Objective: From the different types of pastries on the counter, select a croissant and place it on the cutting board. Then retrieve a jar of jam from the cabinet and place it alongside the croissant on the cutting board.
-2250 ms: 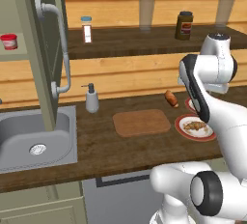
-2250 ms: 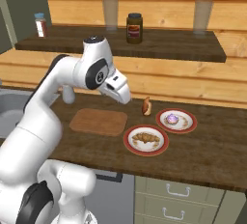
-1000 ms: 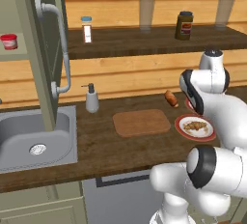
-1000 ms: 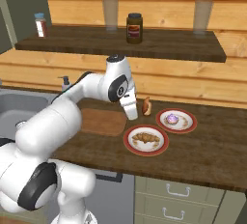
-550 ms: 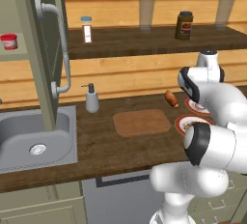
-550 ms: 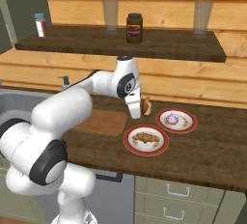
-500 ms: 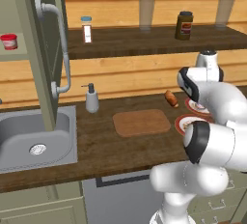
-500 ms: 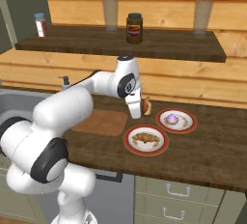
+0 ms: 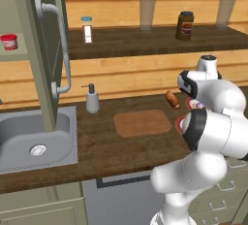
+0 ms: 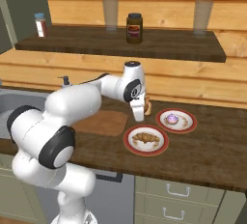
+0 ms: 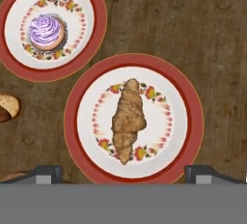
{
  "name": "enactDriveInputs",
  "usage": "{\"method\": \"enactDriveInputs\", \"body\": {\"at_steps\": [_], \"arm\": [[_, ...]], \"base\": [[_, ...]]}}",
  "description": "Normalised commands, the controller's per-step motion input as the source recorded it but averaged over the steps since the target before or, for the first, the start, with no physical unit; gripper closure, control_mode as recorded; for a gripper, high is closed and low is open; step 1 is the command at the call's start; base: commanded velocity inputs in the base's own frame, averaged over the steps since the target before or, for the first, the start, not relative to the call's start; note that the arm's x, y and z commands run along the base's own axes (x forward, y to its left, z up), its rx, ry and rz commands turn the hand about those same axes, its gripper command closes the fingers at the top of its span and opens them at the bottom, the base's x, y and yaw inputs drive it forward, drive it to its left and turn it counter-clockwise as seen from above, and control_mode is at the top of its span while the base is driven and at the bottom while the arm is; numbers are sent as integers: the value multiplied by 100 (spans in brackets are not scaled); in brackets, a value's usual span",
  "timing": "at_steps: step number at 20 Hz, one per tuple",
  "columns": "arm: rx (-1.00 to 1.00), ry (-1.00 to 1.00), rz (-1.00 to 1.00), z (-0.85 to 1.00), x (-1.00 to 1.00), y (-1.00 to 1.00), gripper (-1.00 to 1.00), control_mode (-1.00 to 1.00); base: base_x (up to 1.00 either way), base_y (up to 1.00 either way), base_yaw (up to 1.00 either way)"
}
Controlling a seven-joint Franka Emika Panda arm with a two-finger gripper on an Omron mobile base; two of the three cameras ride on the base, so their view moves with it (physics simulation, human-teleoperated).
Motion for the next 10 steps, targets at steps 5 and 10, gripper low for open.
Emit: {"method": "enactDriveInputs", "body": {"at_steps": [5,10], "arm": [[1,0,-1,-28,17,-3,-100,-100],[0,0,0,-49,13,-5,-100,-100]], "base": [[0,0,0],[0,0,0]]}}
